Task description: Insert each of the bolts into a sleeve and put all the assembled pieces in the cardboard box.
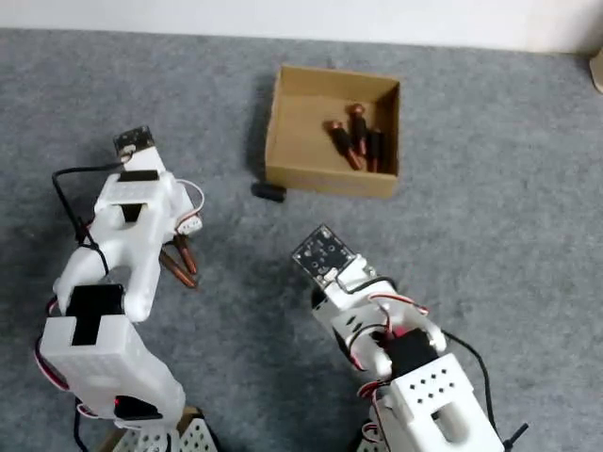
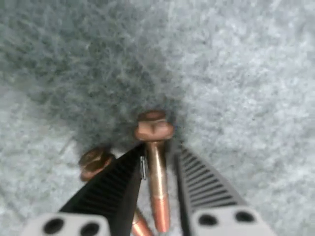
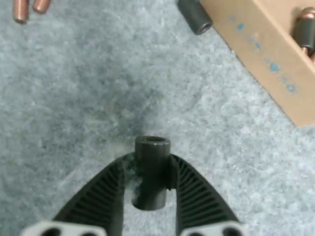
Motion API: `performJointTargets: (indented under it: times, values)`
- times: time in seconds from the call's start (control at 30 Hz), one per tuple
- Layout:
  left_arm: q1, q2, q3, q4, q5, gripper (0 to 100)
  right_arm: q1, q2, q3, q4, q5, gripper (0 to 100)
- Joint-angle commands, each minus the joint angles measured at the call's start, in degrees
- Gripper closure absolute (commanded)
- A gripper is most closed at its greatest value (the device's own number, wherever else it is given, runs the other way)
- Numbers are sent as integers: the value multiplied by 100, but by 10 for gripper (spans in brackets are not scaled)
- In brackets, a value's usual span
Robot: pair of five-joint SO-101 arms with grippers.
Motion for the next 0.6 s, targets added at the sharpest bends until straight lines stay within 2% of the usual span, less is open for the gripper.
performJointTargets:
  times: [0.0,0.1,0.23,0.4,0.57]
  values:
    - [259,13,-119,18,9,989,48,-110,-4,-295,-26,993]
    - [541,-57,-4,229,-9,995,48,-110,-4,-295,-35,993]
    - [857,-848,-101,976,-255,995,48,-127,-31,-303,-35,993]
    - [989,-3081,-84,1521,-255,995,31,-136,-66,-259,-70,993]
    - [980,-5358,347,1530,-255,995,-321,-927,-48,-136,-79,993]
